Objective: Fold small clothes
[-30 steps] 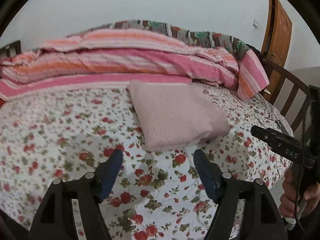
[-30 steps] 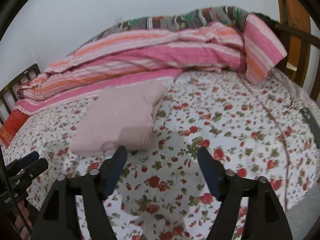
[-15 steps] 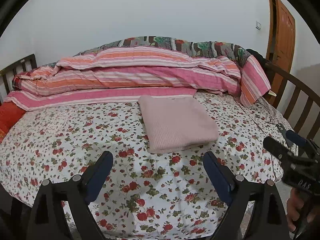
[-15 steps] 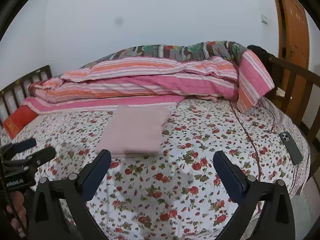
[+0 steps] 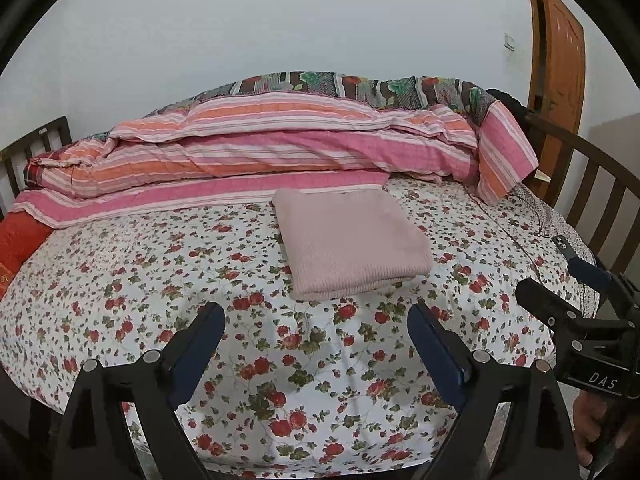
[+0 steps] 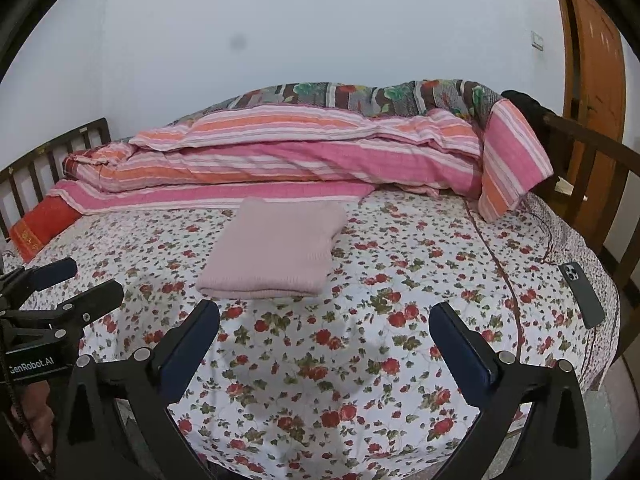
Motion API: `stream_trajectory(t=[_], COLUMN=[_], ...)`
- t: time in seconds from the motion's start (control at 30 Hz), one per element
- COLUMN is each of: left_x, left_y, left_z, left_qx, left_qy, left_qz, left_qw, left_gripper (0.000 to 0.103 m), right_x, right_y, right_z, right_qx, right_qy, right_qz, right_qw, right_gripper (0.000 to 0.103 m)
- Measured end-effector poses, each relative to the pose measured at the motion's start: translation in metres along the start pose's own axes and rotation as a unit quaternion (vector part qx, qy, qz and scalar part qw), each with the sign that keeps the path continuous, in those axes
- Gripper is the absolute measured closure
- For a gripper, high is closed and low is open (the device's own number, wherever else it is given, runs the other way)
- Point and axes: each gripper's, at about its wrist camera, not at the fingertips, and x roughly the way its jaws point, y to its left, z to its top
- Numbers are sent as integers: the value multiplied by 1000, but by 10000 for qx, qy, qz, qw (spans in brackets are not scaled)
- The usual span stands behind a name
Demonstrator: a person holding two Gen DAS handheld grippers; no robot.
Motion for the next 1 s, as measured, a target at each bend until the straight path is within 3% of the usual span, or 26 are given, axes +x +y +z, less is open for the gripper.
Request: stream_trajectory(t=[1.0], left_x=[-1], left_y=[-3], left_z=[-2], left_qx=[23], left_qy=[10], left_qz=[-56], left_qw=[10000], left_gripper=[10], right_x=[0], right_y=[-5], right_z=[-4], right_qx=[76], right_qy=[23], right_qz=[-17], right_qw=[10000], right_gripper=[0])
